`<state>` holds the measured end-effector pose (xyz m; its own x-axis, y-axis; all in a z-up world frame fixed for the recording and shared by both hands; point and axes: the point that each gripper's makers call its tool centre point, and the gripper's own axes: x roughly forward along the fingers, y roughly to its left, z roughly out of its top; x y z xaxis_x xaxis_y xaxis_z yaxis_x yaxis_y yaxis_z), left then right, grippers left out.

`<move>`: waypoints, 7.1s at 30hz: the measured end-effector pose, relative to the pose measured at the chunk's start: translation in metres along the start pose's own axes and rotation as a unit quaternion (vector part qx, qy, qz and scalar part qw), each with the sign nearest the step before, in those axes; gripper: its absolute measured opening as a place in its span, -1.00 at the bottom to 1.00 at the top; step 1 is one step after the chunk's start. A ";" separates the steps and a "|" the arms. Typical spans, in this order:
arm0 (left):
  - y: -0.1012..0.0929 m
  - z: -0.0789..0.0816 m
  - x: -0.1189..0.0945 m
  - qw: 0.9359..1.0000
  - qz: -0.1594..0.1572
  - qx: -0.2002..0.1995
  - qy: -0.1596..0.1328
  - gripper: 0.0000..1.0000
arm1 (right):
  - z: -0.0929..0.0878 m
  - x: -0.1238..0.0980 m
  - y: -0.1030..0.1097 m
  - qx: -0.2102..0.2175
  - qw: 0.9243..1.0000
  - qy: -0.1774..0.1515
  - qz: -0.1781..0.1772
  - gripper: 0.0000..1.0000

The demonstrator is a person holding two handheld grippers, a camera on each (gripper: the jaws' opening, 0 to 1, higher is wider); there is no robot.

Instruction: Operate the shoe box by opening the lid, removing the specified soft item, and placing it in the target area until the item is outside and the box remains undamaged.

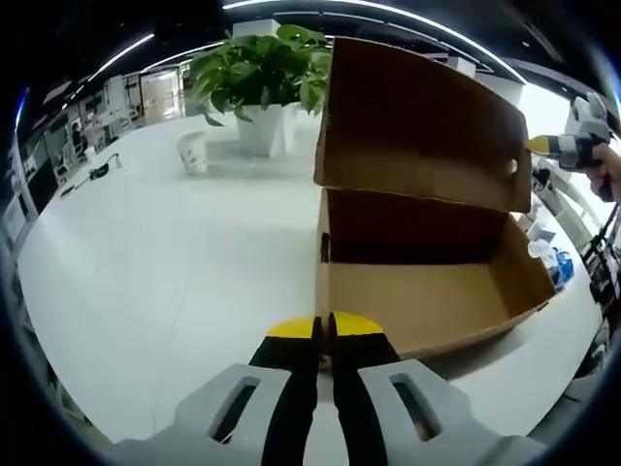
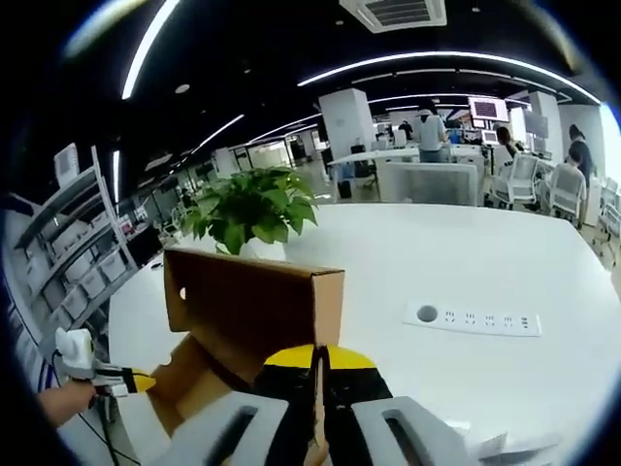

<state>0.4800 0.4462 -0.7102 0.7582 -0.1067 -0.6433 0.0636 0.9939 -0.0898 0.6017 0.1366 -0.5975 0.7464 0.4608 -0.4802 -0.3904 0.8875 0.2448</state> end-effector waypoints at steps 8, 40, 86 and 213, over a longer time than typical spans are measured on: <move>0.000 0.000 0.000 1.000 -0.002 0.000 -0.003 -0.96 | -0.003 -0.008 0.005 -0.008 1.000 -0.009 0.003 -1.00; -0.001 0.001 0.000 1.000 -0.020 0.005 0.000 -0.94 | -0.032 -0.035 0.022 -0.035 0.999 -0.029 0.010 -1.00; 0.002 0.027 -0.017 0.997 -0.043 0.051 -0.035 -0.90 | -0.062 -0.052 0.039 -0.050 0.998 -0.030 0.000 -1.00; -0.020 0.003 -0.036 0.976 -0.137 0.167 -0.013 -0.38 | -0.165 -0.062 0.076 -0.152 0.985 0.041 0.075 -0.38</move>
<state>0.4531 0.4306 -0.6827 0.6989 -0.3732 -0.6101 0.4705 0.8824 -0.0008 0.4365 0.1748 -0.6878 0.6268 0.5731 -0.5279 -0.6451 0.7617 0.0609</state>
